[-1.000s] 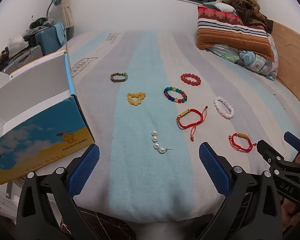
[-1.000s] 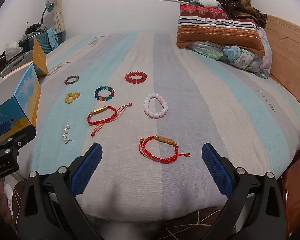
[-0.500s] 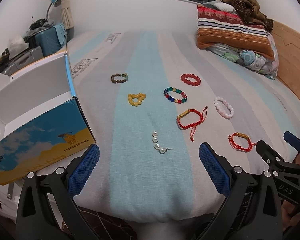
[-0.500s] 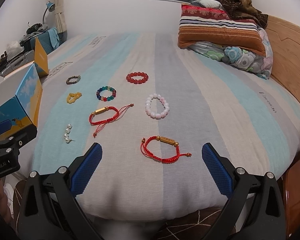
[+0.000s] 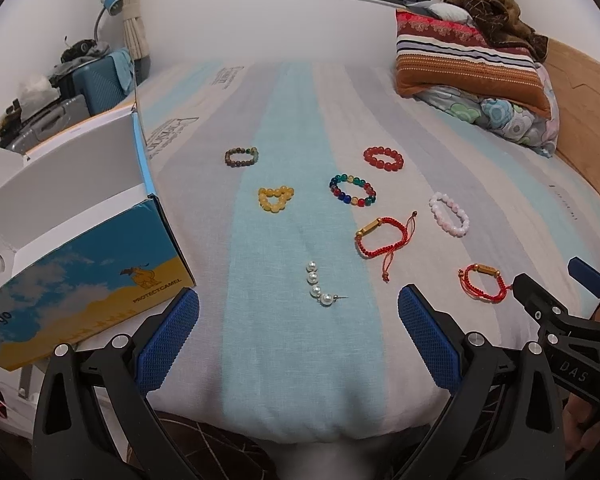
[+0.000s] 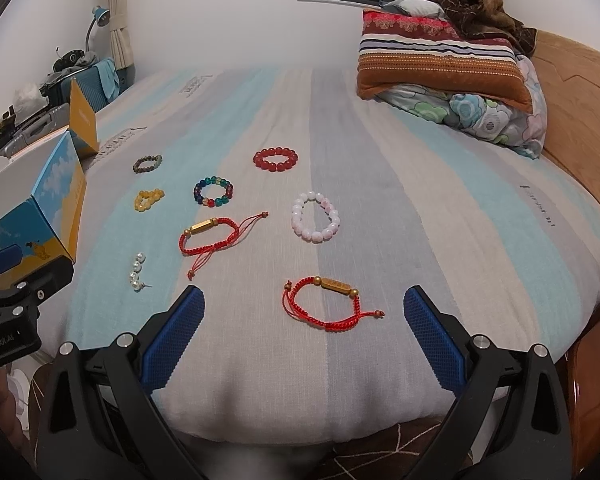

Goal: Organize jewelry

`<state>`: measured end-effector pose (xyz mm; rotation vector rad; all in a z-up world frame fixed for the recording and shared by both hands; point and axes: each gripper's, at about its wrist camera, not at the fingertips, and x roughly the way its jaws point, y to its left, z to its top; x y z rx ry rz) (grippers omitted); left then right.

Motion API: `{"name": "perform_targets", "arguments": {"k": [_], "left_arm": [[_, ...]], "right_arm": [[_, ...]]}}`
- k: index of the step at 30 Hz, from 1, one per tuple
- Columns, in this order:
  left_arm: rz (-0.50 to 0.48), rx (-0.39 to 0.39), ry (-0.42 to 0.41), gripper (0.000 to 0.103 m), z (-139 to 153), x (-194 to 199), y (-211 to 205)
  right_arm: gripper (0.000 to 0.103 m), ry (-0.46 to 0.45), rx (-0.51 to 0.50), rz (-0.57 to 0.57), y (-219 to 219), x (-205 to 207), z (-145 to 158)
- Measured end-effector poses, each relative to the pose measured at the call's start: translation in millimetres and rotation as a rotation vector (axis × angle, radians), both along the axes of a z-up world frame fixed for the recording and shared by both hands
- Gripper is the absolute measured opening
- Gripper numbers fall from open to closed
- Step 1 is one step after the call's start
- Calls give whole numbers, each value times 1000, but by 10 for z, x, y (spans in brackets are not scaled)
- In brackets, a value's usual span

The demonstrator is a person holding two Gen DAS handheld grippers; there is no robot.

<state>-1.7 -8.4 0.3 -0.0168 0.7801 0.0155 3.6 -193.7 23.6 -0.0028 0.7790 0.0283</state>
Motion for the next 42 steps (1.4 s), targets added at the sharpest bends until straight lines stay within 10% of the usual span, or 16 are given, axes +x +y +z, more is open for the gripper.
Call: {"name": "perform_targets", "arguments": {"k": [42], "left_arm": [[-33,-19,84,97,-361,433,-111]], "right_arm": [[96,61,6,-37,-292,318,-289]]}}
